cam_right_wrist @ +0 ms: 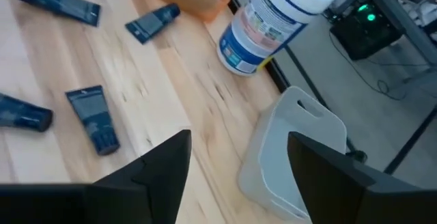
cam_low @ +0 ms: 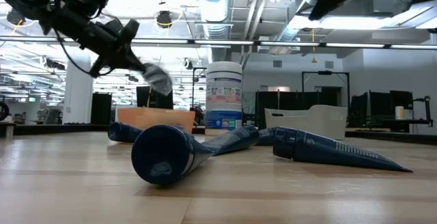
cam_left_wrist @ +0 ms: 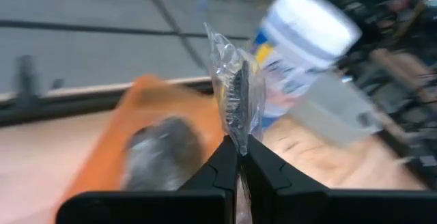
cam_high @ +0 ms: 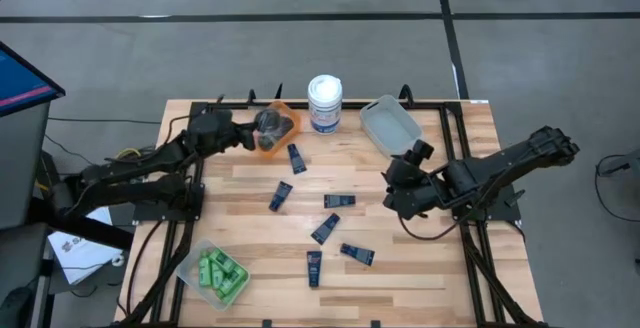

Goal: Pick & Place Travel size toiletries
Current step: Put the hair brush into the orange bin, then put the shaving cream into the gray bin

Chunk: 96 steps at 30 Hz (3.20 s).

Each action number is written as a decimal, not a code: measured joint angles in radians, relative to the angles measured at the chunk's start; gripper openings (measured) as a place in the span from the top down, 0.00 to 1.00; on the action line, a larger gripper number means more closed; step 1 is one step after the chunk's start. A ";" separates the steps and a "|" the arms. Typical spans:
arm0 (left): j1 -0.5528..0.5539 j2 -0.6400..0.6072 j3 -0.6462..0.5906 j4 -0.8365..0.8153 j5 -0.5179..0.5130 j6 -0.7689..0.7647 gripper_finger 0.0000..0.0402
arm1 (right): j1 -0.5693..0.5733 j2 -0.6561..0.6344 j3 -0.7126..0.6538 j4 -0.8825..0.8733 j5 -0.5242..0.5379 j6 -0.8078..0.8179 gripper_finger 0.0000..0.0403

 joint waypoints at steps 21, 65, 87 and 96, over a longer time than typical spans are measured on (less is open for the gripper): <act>0.000 0.115 -0.001 -0.163 -0.058 0.044 1.00 | 0.024 0.010 -0.042 0.012 0.012 0.046 0.49; -0.002 0.204 0.000 -0.075 -0.191 0.193 0.98 | 0.024 0.011 -0.041 0.053 0.011 0.045 0.53; -0.014 0.482 0.004 0.118 -0.190 0.148 1.00 | 0.023 0.011 -0.041 0.053 0.011 0.045 0.58; -0.031 0.432 0.056 0.132 -0.181 0.149 0.96 | 0.024 0.011 -0.041 0.053 0.011 0.045 0.57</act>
